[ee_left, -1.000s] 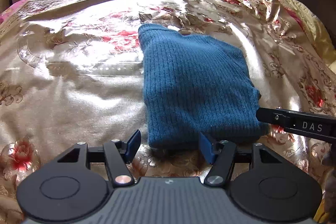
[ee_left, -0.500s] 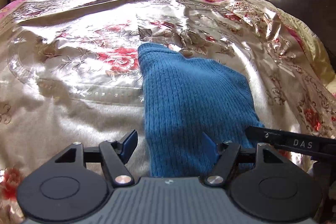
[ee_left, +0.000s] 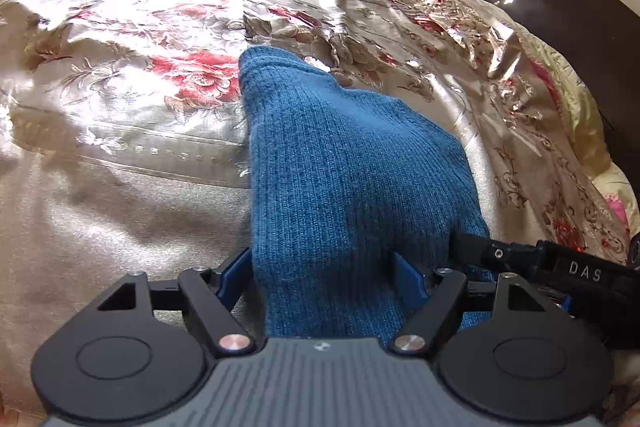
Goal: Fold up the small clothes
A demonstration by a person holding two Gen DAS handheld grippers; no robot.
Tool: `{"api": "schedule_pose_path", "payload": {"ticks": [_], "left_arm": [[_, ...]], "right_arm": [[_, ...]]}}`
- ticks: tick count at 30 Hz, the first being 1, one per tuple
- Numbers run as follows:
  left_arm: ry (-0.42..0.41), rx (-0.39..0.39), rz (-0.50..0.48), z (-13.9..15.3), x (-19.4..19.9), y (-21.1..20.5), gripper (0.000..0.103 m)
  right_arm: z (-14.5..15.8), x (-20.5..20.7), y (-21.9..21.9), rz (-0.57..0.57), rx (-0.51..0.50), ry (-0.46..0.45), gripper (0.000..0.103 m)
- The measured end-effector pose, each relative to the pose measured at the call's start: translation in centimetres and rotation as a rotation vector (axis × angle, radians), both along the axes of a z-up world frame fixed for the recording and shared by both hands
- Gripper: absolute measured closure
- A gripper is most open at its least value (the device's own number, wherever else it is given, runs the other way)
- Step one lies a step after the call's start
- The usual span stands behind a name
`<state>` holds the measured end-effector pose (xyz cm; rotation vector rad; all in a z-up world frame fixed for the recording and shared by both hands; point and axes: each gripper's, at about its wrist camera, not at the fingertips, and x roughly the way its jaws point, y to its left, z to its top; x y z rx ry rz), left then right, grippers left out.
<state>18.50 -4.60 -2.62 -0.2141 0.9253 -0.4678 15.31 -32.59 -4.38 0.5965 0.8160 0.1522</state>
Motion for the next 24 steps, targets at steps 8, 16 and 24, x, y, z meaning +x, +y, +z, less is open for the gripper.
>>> {"api": "schedule_pose_path", "payload": {"ticks": [8, 16, 24], "left_arm": [[-0.021, 0.084, -0.052, 0.0, -0.5, -1.4, 0.026], [-0.013, 0.111, -0.042, 0.4, -2.5, -0.5, 0.033], [0.006, 0.173, 0.017, 0.4, -3.5, 0.0, 0.033]], "right_arm": [[-1.0, 1.4, 1.1, 0.041, 0.056, 0.01, 0.054], [-1.3, 0.9, 2.9, 0.136, 0.099, 0.005, 0.062], [-1.3, 0.8, 4.1, 0.214, 0.112, 0.009, 0.068]]}}
